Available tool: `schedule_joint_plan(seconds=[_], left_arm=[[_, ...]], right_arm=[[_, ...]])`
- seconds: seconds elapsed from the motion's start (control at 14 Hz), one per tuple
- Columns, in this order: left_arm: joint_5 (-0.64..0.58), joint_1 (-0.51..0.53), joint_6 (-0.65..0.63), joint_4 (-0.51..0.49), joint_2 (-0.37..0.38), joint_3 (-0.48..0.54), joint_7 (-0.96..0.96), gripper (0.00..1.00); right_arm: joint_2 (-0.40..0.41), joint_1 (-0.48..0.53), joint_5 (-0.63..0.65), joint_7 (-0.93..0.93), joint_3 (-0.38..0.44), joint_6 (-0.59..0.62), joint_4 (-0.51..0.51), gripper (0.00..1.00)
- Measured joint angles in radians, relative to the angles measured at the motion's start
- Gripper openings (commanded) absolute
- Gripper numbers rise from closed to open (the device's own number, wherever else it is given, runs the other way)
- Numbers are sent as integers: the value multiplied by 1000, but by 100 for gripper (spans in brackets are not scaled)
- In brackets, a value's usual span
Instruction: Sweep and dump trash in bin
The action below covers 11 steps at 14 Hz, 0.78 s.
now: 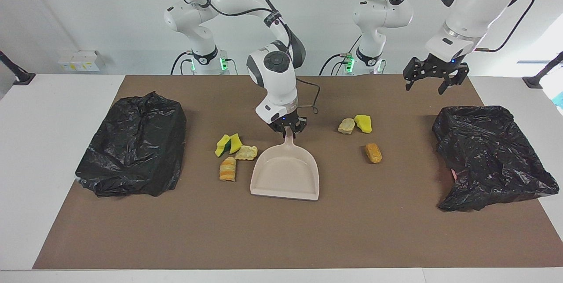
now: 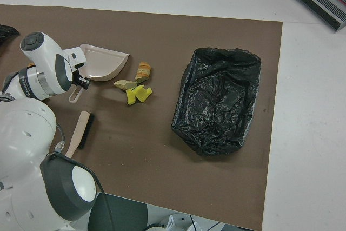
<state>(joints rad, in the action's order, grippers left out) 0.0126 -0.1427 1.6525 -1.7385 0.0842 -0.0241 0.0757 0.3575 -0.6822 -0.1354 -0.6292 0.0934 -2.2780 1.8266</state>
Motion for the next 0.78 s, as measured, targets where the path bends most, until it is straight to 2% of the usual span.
schedule_joint_plan(seconds=[0.14, 0.43, 0.78], left_arm=[[2, -32, -1, -28, 3, 0, -12, 100], [17, -113, 34, -135, 21, -1, -68, 100], [18, -250, 167, -297, 65, -4, -137, 100]], right_arm=[[-1, 14, 21, 74, 0, 0, -8, 0], [-23, 90, 21, 430, 1, 4, -18, 0], [-115, 203, 26, 943, 4, 153, -22, 0]])
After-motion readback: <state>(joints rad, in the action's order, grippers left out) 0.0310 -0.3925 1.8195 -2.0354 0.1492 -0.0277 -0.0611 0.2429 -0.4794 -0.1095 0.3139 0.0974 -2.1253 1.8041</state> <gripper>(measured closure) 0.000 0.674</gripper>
